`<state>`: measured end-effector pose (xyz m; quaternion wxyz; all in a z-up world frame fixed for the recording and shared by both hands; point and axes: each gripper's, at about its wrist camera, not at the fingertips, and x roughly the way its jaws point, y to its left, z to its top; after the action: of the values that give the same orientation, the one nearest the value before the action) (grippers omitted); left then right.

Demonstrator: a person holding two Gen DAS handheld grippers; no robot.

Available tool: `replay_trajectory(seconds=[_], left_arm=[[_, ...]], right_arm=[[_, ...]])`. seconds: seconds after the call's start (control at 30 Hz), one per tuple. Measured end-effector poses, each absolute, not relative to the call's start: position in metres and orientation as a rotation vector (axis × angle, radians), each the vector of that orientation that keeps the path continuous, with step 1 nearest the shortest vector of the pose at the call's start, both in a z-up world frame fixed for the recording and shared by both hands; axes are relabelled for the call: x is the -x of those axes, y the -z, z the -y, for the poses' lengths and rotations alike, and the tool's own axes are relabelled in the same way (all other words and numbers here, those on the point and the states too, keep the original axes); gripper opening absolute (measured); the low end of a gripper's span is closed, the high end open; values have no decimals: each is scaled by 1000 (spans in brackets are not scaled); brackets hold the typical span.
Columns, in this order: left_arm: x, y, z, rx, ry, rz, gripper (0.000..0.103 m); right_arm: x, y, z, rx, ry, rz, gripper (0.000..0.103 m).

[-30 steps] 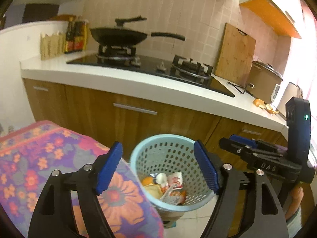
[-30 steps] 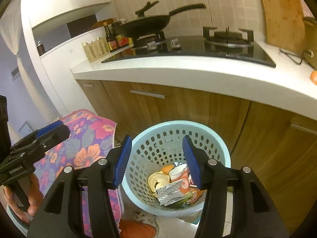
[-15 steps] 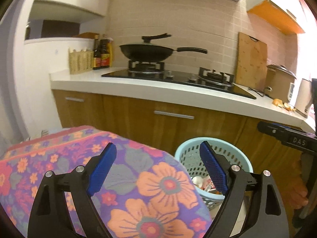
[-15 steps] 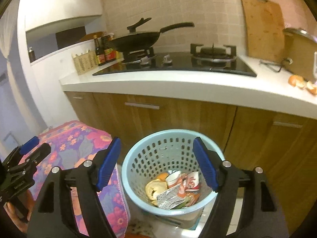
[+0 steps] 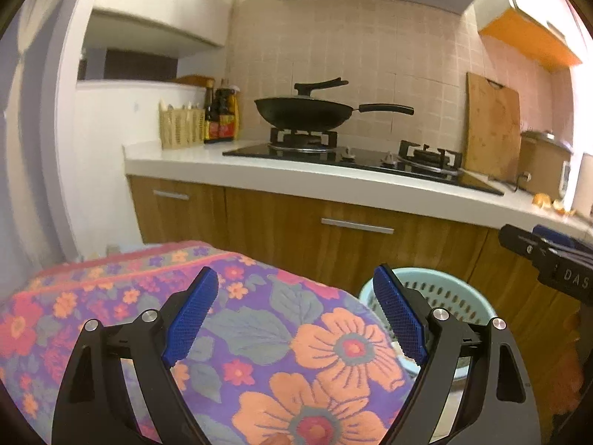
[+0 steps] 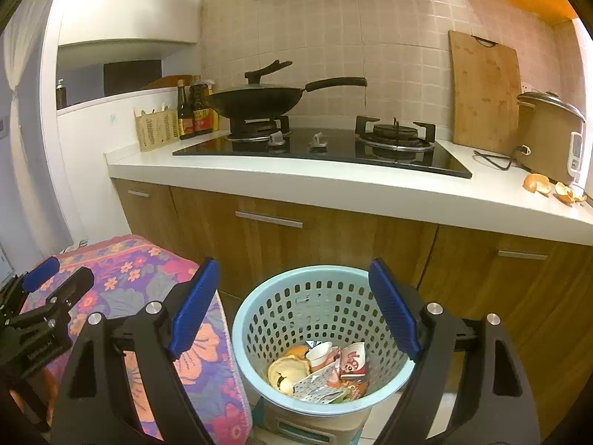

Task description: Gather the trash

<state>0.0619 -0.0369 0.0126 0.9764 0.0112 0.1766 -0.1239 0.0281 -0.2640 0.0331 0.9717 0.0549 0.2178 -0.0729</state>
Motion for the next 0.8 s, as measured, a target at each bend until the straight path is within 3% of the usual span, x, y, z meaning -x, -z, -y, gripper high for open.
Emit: replay_trajectory(seconds=[0.8], left_arm=[[-65,-10,25,-6,211,-358,84]], right_arm=[[-28,-37,262,-70,196,-415,79]])
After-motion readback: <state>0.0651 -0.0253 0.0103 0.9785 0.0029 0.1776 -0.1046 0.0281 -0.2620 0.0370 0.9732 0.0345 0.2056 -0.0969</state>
